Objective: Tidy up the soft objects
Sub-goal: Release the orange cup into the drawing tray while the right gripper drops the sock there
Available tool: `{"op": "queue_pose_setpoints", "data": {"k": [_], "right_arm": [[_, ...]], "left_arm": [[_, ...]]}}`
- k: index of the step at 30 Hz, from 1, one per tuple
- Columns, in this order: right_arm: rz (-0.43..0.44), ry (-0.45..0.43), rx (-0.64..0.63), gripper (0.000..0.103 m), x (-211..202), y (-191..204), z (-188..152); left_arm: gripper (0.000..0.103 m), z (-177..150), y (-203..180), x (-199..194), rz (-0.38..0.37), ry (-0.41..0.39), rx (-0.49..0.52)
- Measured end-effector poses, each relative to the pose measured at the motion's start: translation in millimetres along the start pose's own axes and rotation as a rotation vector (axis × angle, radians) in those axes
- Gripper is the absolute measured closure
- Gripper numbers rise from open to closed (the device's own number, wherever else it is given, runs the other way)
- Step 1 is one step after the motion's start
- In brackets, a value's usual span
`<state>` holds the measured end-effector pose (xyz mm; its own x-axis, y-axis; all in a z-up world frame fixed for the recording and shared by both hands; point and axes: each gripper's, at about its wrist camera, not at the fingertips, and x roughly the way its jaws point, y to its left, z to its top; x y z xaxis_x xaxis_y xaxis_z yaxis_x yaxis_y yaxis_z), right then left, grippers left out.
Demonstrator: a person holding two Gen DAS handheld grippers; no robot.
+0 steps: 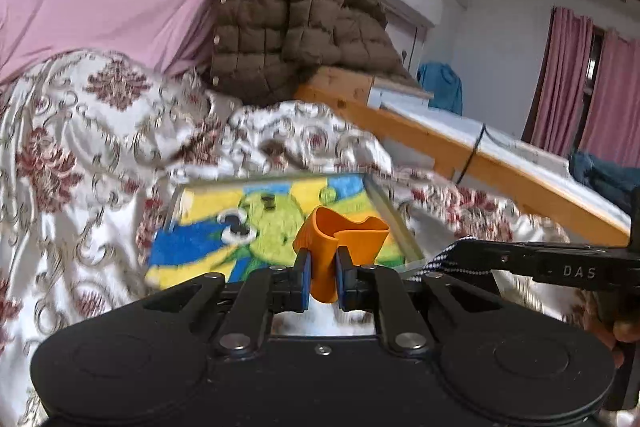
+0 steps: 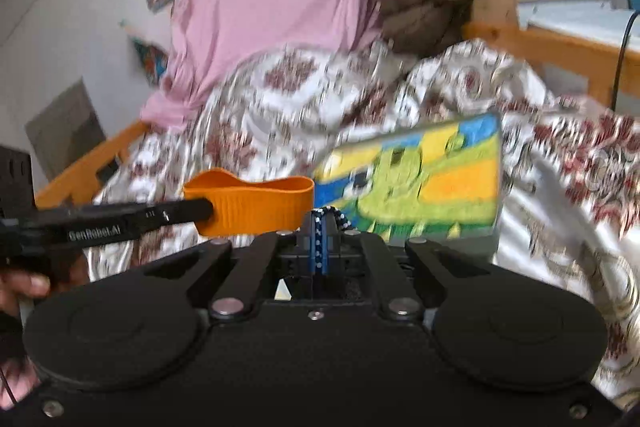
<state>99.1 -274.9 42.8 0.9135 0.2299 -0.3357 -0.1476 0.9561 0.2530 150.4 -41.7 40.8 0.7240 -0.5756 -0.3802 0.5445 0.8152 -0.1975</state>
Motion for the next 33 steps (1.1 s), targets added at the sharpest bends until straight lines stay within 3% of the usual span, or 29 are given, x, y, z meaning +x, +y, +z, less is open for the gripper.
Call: {"op": "queue_pose_setpoints", "data": {"k": [7, 13, 15, 19, 28, 33], "right_arm": [[-0.018, -0.151, 0.084, 0.103, 19.6, -17.5, 32.4], [-0.05, -0.208, 0.135, 0.103, 57.4, -45.4, 57.6], [-0.076, -0.182, 0.135, 0.103, 75.4, -53.8, 61.1], [-0.125, -0.102, 0.156, 0.103, 111.7, -70.9, 62.1], [-0.26, 0.111, 0.202, 0.103, 168.6, -94.4, 34.8], [-0.317, 0.169, 0.218, 0.103, 176.9, -101.7, 15.0]], "left_arm": [[0.09, 23.9, -0.6, 41.2, 0.011, -0.066, -0.058], [0.09, 31.9, 20.9, 93.0, 0.037, -0.026, -0.165], [0.09, 33.8, 29.1, 116.1, 0.041, 0.046, -0.194], [0.09, 29.2, 43.0, 146.1, 0.041, 0.097, -0.215], [0.089, 11.5, 59.3, 177.8, 0.02, 0.203, -0.209], [0.088, 2.5, 68.2, 191.5, 0.07, 0.282, -0.238]]}}
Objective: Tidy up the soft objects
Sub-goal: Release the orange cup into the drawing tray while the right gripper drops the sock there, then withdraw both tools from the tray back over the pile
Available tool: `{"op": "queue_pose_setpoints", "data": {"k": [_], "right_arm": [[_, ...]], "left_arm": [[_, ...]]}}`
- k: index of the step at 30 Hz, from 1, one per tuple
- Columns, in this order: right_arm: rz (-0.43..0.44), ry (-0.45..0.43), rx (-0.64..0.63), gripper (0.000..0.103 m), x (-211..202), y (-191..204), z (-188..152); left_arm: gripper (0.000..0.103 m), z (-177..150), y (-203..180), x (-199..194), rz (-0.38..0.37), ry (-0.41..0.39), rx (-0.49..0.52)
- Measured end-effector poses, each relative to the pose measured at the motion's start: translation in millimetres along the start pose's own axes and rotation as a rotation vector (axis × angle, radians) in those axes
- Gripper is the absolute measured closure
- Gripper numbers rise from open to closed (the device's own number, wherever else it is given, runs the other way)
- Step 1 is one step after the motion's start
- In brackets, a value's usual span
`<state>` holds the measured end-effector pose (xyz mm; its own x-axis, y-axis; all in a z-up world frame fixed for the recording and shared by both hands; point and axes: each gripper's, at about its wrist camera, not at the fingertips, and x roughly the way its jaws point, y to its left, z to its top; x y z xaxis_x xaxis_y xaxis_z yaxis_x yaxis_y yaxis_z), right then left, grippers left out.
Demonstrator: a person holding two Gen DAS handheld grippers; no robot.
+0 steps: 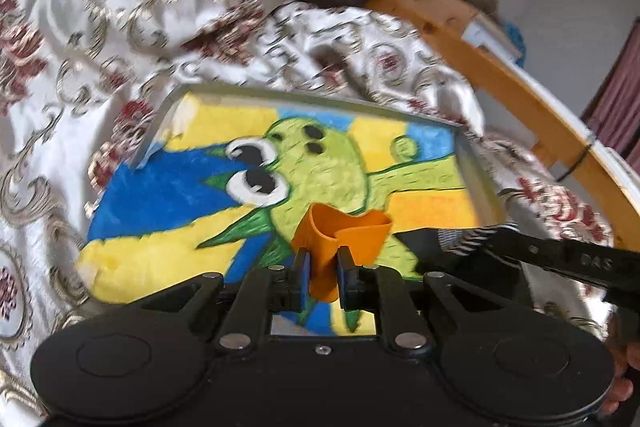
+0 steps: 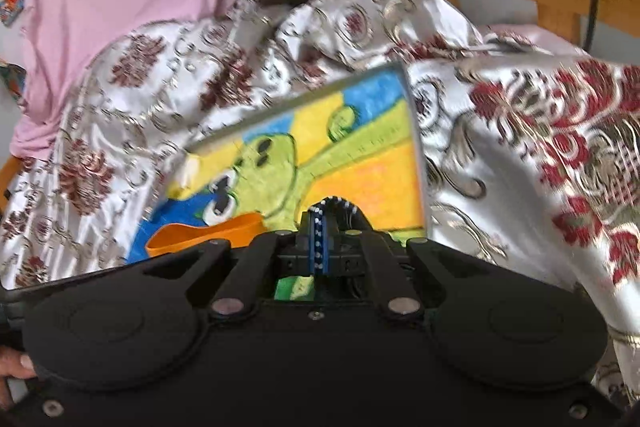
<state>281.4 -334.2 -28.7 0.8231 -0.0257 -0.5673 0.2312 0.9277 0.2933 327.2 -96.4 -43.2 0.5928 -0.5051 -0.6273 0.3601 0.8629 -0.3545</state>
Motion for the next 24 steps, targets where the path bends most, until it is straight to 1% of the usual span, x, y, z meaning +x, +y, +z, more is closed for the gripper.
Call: {"op": "queue_pose_setpoints", "data": {"k": [2, 4, 6, 8, 9, 10, 12, 14, 18, 20, 21, 22, 24], "right_arm": [[-0.013, 0.012, 0.001, 0.101, 3.8, -2.5, -3.8], [-0.023, 0.02, 0.004, 0.1, 8.5, -4.0, -6.3], [-0.028, 0.025, 0.005, 0.097, 7.7, -5.9, -7.2], [-0.037, 0.027, -0.005, 0.088, 3.2, -5.3, -7.6], [-0.042, 0.026, -0.013, 0.085, -0.9, -4.7, -8.3], [-0.045, 0.026, -0.021, 0.08, -3.0, -3.4, -8.9], [-0.037, 0.024, -0.019, 0.075, -13.8, -2.4, -8.6], [-0.026, 0.023, -0.015, 0.061, -23.5, -1.3, -8.0], [-0.027, -0.007, -0.064, 0.051, -46.6, 4.5, -11.3], [-0.022, -0.033, -0.085, 0.033, -60.5, 8.3, -14.4], [-0.02, -0.049, -0.097, 0.03, -68.2, 10.0, -16.5], [-0.02, -0.061, -0.111, 0.024, -75.5, 12.1, -17.9], [-0.017, -0.092, -0.145, 0.016, -93.1, 15.7, -22.1]], "left_arm": [[0.087, -0.1, 5.0, 2.6, 0.011, 0.009, -0.027], [0.083, -0.2, 8.0, 3.2, 0.012, 0.016, -0.049], [0.079, -0.5, 6.6, 2.7, 0.015, 0.013, -0.046], [0.074, -1.7, 3.4, 1.1, 0.019, 0.01, -0.033], [0.074, -2.6, 1.1, 0.0, 0.019, 0.009, -0.029], [0.074, -3.2, -1.1, -0.6, 0.021, 0.009, -0.025], [0.073, -5.3, -4.8, -3.1, 0.018, 0.007, -0.017], [0.07, -7.5, -8.2, -6.2, 0.012, 0.012, -0.01], [0.058, -12.6, -14.3, -18.7, 0.023, 0.004, -0.011], [0.049, -15.4, -17.0, -28.6, 0.028, -0.017, -0.012], [0.043, -17.0, -18.8, -34.9, 0.034, -0.031, -0.013], [0.04, -18.8, -20.7, -41.5, 0.039, -0.048, -0.011], [0.038, -21.4, -25.5, -55.0, 0.04, -0.077, 0.005]]}}
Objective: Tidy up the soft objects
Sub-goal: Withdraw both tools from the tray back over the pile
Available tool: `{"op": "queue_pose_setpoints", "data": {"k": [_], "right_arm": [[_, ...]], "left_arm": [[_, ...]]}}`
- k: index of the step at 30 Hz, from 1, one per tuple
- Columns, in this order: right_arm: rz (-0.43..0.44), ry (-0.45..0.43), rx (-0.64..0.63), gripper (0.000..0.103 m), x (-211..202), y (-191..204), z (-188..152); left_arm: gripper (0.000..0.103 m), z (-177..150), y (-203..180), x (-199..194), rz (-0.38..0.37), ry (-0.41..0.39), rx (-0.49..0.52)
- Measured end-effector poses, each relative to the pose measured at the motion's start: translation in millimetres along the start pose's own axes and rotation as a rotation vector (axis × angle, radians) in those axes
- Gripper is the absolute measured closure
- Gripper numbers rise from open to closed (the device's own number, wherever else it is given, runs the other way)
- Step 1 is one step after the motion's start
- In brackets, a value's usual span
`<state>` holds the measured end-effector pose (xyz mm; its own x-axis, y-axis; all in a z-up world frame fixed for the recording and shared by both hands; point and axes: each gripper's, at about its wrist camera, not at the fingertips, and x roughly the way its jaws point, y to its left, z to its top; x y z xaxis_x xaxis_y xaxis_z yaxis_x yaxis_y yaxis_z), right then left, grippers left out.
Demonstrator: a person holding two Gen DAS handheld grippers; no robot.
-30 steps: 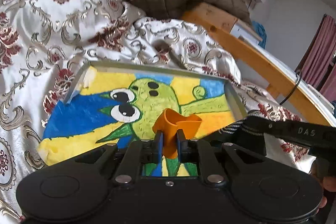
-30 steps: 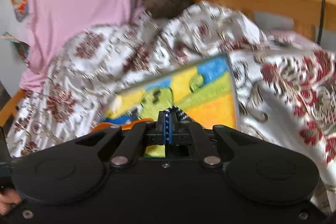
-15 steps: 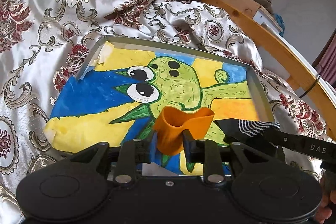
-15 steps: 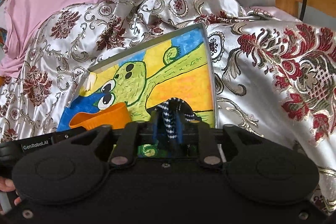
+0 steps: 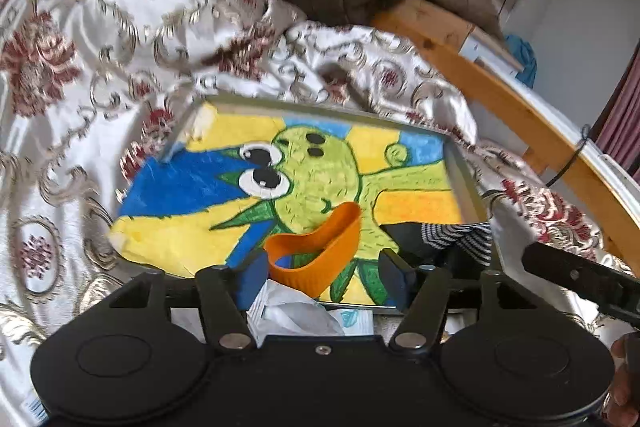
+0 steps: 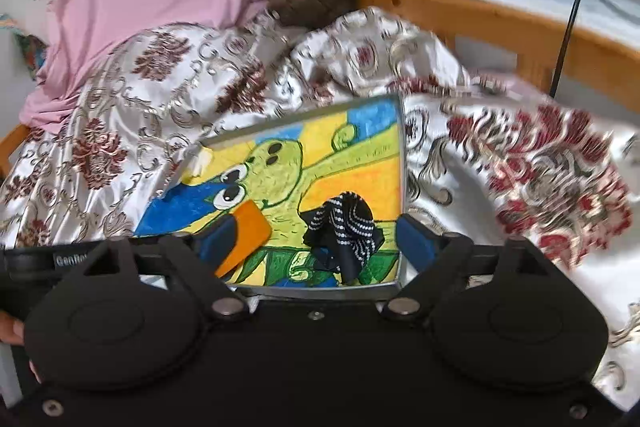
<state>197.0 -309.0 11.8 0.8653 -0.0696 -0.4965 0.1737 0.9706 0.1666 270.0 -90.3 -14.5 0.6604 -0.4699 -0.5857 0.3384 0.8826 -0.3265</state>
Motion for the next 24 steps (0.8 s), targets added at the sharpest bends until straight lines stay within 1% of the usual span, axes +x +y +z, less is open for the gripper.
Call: {"op": "queue_pose_setpoints", "data": {"k": [2, 4, 5, 6, 8, 10, 12, 13, 16, 19, 21, 24], "right_arm": [[0.0, -0.048, -0.028, 0.006, -21.6, 3.6, -3.8], [0.013, -0.1, -0.048, 0.001, -41.3, 6.2, -7.9], [0.029, -0.132, -0.052, 0.001, -52.5, 7.3, -10.6], [0.046, -0.162, -0.054, 0.001, -63.8, 8.5, -13.0], [0.065, -0.213, -0.057, 0.001, -83.5, 10.4, -16.8], [0.079, -0.263, -0.069, 0.001, -103.3, 13.4, -21.0], [0.09, -0.31, -0.084, 0.0, -123.6, 17.9, -24.9], [0.094, -0.324, -0.089, 0.0, -131.8, 19.6, -27.1], [0.102, -0.366, -0.102, 0.0, -159.7, 25.3, -35.5], [0.062, -0.411, -0.114, 0.0, -188.6, 31.5, -45.7], [0.041, -0.447, -0.117, 0.0, -204.8, 34.1, -53.3], [0.024, -0.475, -0.109, 0.0, -224.6, 36.2, -66.7]], "left_arm": [[0.033, -2.0, -5.3, -15.4, 0.001, -0.037, 0.014], [0.025, -5.8, -11.9, -33.9, 0.019, -0.092, 0.029], [0.022, -9.0, -15.3, -44.9, 0.036, -0.13, 0.04], [0.018, -13.1, -19.1, -57.4, 0.054, -0.172, 0.057], [0.014, -21.0, -27.1, -79.7, 0.081, -0.242, 0.099], [0.007, -27.8, -34.6, -101.8, 0.106, -0.31, 0.149], [0.005, -32.8, -41.9, -121.7, 0.122, -0.37, 0.192], [0.001, -35.4, -44.4, -131.3, 0.123, -0.398, 0.203], [0.001, -48.5, -46.9, -162.1, 0.109, -0.47, 0.184], [0.001, -66.8, -45.2, -187.6, 0.119, -0.525, 0.165], [0.001, -77.3, -44.5, -200.1, 0.153, -0.54, 0.163], [0.001, -91.3, -42.5, -213.8, 0.207, -0.521, 0.162]]}}
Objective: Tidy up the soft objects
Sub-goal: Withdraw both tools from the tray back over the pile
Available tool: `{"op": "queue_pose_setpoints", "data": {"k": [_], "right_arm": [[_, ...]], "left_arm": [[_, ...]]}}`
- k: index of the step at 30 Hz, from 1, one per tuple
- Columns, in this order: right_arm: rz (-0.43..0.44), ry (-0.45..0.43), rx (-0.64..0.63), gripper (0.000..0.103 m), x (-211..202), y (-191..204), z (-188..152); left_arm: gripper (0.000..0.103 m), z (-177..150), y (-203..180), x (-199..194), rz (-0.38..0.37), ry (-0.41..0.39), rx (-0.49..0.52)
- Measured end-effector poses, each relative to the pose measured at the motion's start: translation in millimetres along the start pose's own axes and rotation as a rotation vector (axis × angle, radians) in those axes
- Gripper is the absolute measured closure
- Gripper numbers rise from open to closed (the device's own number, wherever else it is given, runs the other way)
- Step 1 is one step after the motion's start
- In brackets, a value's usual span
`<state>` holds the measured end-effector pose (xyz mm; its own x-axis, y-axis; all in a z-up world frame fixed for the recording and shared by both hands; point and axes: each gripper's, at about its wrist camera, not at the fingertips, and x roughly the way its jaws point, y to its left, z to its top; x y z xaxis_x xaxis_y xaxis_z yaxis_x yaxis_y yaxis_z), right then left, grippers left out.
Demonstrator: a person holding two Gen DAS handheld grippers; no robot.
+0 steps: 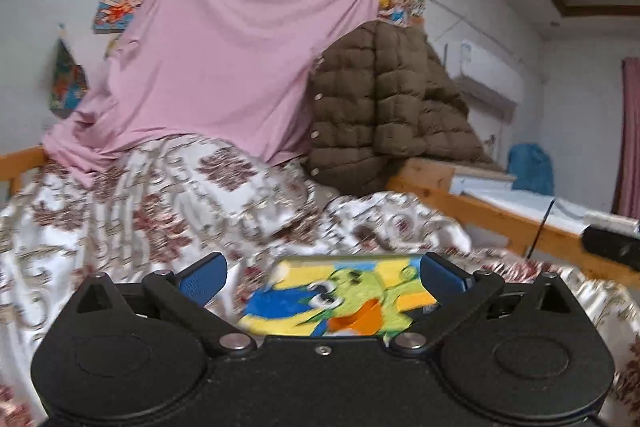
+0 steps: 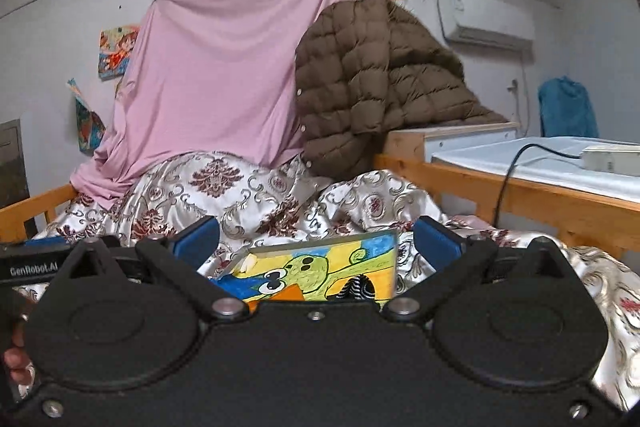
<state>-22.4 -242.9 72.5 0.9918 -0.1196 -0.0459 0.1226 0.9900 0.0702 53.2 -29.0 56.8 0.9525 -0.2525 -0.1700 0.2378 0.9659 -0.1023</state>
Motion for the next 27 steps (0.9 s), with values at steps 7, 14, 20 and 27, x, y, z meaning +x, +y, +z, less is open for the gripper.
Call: {"op": "queue_pose_setpoints", "data": {"k": [7, 14, 20, 27], "right_arm": [[-0.057, 0.101, 0.055, 0.0, -26.2, 1.8, -16.1], [-0.102, 0.34, 0.028, 0.0, -8.1, 17.6, -42.1], [-0.11, 0.487, -0.033, 0.001, 12.2, 35.3, -67.3], [-0.114, 0.563, -0.05, 0.001, 25.4, 43.3, -80.8]], "left_arm": [[0.001, -23.4, 6.9, -32.7, 0.062, 0.077, 0.022], [0.001, -51.5, 1.2, -33.5, 0.076, 0.223, 0.08], [0.001, -68.8, -5.5, -22.1, 0.107, 0.314, 0.161], [0.001, -73.6, -7.4, -14.1, 0.113, 0.389, 0.155]]}}
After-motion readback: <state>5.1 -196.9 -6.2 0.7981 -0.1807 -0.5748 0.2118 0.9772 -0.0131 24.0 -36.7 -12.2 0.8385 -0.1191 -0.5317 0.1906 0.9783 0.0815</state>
